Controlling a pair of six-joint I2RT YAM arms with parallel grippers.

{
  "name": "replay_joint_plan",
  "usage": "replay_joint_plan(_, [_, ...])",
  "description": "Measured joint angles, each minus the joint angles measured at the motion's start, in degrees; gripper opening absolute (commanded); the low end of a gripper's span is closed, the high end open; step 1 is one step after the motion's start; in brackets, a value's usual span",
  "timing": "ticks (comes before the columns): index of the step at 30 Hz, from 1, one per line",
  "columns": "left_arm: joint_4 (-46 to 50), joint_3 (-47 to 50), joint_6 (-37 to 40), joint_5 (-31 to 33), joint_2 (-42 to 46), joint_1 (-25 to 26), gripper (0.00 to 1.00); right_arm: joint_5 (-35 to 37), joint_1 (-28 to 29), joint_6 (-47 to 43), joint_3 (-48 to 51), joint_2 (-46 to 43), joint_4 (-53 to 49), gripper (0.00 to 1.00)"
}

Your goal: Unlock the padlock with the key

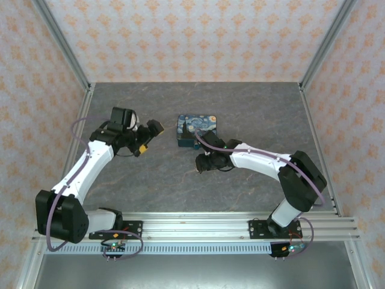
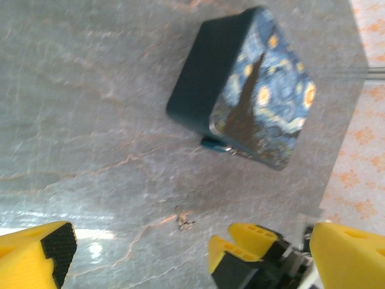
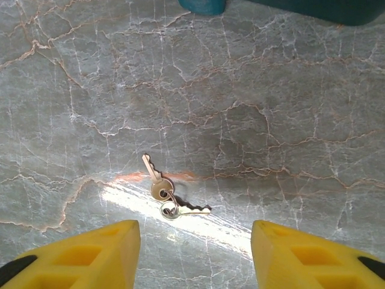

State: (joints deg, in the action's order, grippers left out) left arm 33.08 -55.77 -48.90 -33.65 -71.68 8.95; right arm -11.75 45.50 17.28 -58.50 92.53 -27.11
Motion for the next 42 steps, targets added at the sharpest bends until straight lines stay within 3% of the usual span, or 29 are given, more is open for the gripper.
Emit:
replay_joint_plan(5, [-2.36,4.57,-1.2,-0.48,2.27,0.0,1.0,-0.02,0.0,-1.84,-1.68,3.28,-0.52,0.49])
replay_joint_plan(27, [-7.26,4.83,-2.08,-2.03,-1.25,0.81,1.0,-1.66,2.12,-5.38,-5.38,11.15,-1.14,0.49])
replay_joint_plan(42, [-8.28,4.83,-2.08,-2.6,-2.86,0.81,1.0,5.44,5.29,-6.67,-6.56,12.74,-2.56,0.4])
